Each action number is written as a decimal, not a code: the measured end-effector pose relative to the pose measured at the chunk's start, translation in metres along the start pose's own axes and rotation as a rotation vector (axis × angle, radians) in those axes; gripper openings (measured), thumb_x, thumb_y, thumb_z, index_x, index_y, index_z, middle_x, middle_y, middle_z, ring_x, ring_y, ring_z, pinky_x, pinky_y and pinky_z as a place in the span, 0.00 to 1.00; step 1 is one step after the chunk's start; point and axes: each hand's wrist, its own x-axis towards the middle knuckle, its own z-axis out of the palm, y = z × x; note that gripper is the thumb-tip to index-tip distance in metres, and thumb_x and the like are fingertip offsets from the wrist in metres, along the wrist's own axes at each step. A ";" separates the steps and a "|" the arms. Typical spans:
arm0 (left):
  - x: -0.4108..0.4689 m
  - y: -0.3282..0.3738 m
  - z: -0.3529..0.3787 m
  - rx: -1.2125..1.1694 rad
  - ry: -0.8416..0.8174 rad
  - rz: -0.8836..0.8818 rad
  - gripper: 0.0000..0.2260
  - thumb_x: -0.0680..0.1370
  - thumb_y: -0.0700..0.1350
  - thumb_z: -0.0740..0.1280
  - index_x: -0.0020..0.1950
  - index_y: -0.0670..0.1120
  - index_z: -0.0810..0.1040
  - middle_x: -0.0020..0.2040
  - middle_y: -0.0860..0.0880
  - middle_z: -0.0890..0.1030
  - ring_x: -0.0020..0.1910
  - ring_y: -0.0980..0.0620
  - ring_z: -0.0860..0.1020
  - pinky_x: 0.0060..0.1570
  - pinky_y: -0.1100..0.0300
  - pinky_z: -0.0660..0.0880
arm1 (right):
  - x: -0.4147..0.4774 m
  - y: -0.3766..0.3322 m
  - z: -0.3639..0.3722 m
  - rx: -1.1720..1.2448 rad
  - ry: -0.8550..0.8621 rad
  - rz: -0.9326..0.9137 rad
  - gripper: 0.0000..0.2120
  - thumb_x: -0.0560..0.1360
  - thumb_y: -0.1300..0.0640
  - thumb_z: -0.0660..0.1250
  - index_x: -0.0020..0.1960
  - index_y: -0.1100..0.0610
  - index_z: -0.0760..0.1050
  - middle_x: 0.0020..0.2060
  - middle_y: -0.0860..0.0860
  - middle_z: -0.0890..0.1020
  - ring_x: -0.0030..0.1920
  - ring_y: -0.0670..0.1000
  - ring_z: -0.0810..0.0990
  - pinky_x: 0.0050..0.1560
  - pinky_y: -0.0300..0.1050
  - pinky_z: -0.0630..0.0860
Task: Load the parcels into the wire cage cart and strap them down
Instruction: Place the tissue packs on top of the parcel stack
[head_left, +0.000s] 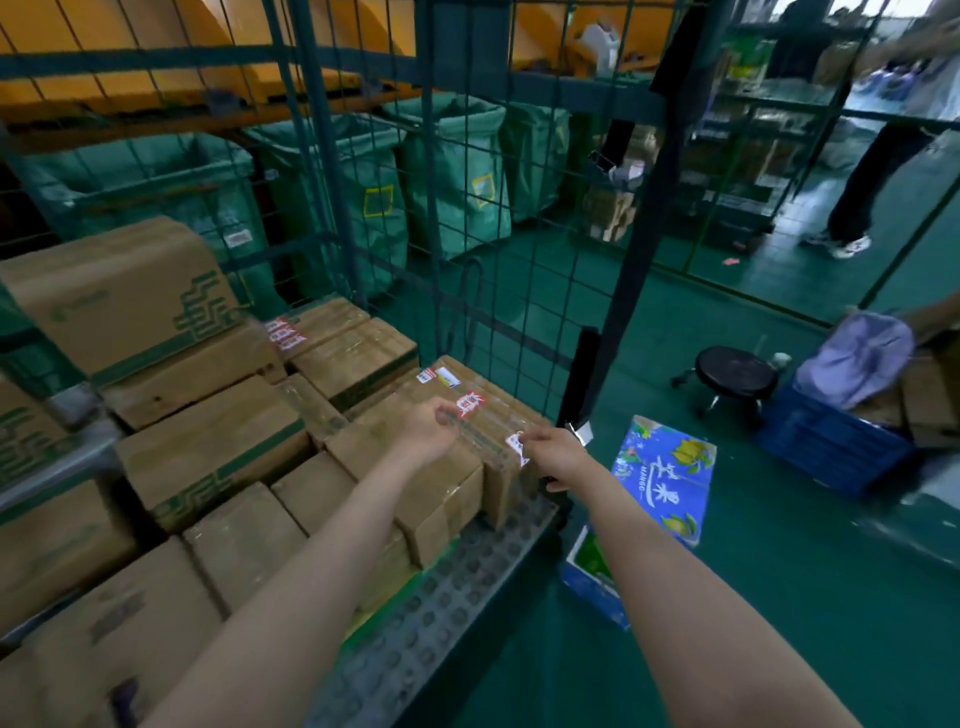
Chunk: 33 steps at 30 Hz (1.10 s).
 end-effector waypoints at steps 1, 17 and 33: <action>-0.005 0.003 0.006 -0.006 0.007 -0.006 0.12 0.78 0.37 0.62 0.61 0.42 0.75 0.59 0.43 0.78 0.56 0.47 0.75 0.48 0.63 0.68 | -0.001 0.005 -0.002 -0.017 -0.019 -0.016 0.15 0.78 0.62 0.58 0.63 0.59 0.76 0.49 0.51 0.73 0.48 0.50 0.71 0.44 0.40 0.69; -0.038 0.038 0.147 0.025 -0.207 -0.019 0.08 0.76 0.39 0.63 0.52 0.50 0.75 0.56 0.47 0.78 0.55 0.47 0.77 0.58 0.57 0.73 | -0.029 0.133 -0.089 -0.072 0.009 0.130 0.15 0.77 0.63 0.56 0.59 0.65 0.76 0.40 0.54 0.73 0.38 0.50 0.70 0.37 0.40 0.68; 0.061 0.066 0.294 0.149 -0.346 -0.169 0.18 0.76 0.41 0.65 0.66 0.44 0.72 0.64 0.44 0.75 0.61 0.46 0.75 0.56 0.61 0.69 | 0.051 0.257 -0.162 -0.068 0.001 0.395 0.17 0.78 0.58 0.59 0.66 0.61 0.70 0.59 0.57 0.76 0.49 0.52 0.69 0.44 0.44 0.70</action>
